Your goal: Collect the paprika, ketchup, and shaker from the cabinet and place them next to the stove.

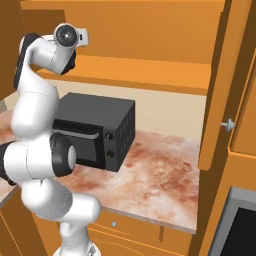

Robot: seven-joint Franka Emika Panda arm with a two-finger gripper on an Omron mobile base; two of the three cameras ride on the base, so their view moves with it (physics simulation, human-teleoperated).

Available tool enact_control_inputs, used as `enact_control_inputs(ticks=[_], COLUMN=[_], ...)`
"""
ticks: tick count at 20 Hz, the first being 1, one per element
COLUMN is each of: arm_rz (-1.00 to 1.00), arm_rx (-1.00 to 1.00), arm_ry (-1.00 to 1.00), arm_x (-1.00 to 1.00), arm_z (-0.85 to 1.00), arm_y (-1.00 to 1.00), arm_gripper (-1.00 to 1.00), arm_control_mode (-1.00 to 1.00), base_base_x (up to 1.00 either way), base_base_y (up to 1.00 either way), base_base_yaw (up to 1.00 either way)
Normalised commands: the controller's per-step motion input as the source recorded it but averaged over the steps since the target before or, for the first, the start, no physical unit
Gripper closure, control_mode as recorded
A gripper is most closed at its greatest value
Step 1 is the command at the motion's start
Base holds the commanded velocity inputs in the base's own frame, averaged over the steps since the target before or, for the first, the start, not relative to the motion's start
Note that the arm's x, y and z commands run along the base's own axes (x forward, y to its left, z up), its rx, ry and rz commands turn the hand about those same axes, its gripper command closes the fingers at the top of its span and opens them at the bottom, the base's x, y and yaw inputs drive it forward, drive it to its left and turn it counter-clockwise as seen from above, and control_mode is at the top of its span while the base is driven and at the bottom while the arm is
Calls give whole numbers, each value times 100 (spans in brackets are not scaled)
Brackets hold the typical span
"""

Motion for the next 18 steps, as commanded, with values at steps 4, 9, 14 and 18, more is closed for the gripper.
enact_control_inputs(ticks=[4, 9, 14, 18], arm_rz=[0, 0, 0, 0], arm_rx=[0, 0, 0, 0], arm_ry=[0, 0, 0, 0], arm_x=[20, 15, 10, 12], arm_z=[-11, 0, 0, 0], arm_y=[6, 9, 12, 14], arm_gripper=[-100, -100, -100, -100], arm_control_mode=[-100, -100, -100, -100], base_base_x=[0, 0, 0, 0], base_base_y=[0, 0, 0, 0], base_base_yaw=[0, 0, 0, 0])
